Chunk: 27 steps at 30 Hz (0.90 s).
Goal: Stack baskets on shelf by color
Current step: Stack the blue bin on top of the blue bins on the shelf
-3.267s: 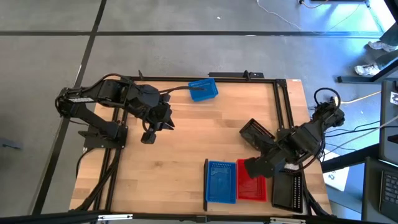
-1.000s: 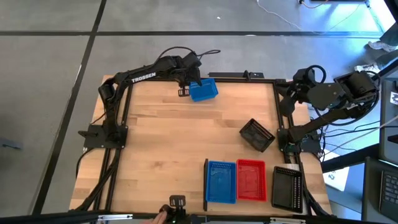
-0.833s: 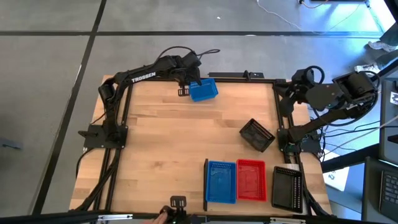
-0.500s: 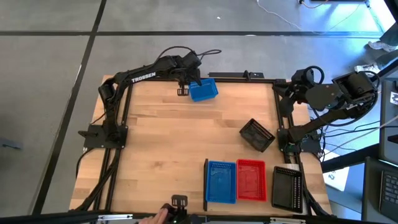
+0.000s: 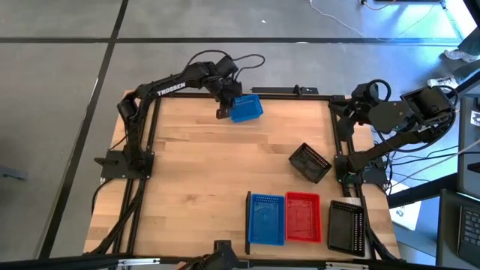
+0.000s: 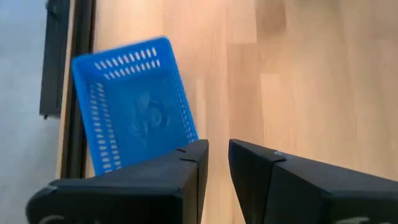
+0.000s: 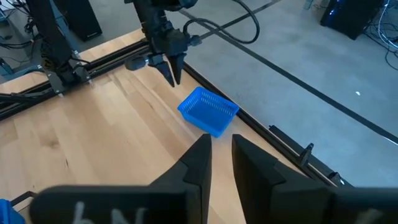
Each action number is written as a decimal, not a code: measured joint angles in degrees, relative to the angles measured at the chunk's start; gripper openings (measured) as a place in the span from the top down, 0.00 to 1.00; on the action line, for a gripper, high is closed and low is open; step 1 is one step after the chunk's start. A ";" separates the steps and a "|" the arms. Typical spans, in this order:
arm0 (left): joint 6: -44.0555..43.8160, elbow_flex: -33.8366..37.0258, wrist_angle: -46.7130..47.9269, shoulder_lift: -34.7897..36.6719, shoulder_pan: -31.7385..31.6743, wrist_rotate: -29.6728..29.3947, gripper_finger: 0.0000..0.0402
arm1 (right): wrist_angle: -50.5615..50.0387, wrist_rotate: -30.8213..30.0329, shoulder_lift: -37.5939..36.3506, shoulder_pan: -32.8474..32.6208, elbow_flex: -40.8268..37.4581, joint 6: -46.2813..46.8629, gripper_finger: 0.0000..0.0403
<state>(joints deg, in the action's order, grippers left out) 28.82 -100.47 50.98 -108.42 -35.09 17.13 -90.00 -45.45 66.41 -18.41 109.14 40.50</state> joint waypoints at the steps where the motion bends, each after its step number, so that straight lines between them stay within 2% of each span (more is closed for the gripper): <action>1: 0.04 0.06 -0.62 0.00 -0.27 0.76 0.86 | 0.00 0.00 0.00 0.00 0.00 0.48 0.85; 14: 0.48 12.91 -13.64 -0.05 -0.75 0.04 0.86 | -0.02 0.00 0.00 0.00 0.00 2.70 0.84; 18: 4.38 17.21 -17.47 -0.07 -0.21 -0.02 0.86 | -0.02 -0.02 0.02 0.00 0.00 2.66 0.85; 27: 6.33 22.67 -28.88 -0.07 0.87 -0.49 0.86 | -0.02 -0.04 0.02 0.00 0.00 2.74 0.85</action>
<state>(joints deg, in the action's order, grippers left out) 35.16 -77.79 22.10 -108.49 -34.22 16.64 -90.01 -45.50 66.43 -18.41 109.14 43.24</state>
